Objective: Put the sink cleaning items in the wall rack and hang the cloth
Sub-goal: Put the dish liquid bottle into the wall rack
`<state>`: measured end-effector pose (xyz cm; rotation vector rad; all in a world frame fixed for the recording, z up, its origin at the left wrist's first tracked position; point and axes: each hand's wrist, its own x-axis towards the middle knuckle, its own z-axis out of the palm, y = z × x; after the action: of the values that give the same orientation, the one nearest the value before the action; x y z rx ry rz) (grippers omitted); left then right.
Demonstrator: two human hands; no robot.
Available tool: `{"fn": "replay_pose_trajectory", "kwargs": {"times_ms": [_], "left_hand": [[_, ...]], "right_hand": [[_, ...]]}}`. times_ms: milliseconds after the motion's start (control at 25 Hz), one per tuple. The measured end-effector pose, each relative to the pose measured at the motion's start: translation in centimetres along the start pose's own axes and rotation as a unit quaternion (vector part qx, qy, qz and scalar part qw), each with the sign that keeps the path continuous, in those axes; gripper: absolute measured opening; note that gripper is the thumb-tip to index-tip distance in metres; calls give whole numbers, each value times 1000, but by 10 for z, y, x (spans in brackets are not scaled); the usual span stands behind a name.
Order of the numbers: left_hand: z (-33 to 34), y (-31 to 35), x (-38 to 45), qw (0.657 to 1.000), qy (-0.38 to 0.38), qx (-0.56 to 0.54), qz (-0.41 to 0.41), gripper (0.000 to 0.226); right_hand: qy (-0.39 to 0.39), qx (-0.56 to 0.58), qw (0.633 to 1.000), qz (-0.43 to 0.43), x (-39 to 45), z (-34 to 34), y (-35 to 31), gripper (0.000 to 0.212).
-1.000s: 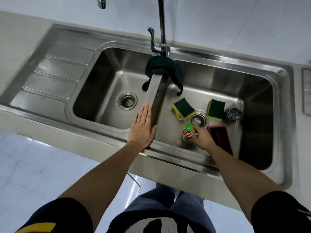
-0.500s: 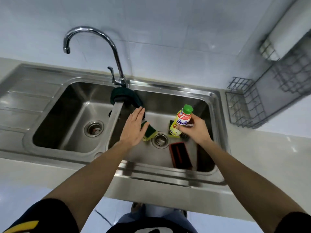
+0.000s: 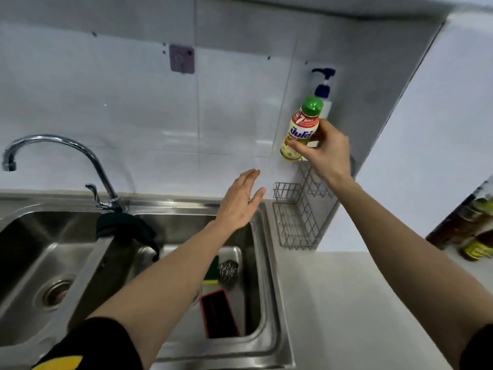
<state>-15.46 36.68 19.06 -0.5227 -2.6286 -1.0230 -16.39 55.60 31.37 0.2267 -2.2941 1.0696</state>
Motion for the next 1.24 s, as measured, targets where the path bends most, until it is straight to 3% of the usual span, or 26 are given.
{"fn": "replay_pose_trajectory", "kwargs": {"times_ms": [200,400,800,1040,1240], "left_hand": [[34,68,48,999,-35,-19,23,62],[61,84,63,995,-87,27,28,69],[77,75,61,996,-86,12,31,68],[80,73,65,996,-85,-8,27,68],[80,72,65,996,-88,-1,30,69]], "right_hand": [[47,-85,994,54,50,-26,42,58],[-69,-143,980,122,59,0,85,55],[-94,-81,980,156,57,5,102,61],[-141,-70,973,170,54,6,111,51],[-134,-65,973,176,59,14,113,50]]}}
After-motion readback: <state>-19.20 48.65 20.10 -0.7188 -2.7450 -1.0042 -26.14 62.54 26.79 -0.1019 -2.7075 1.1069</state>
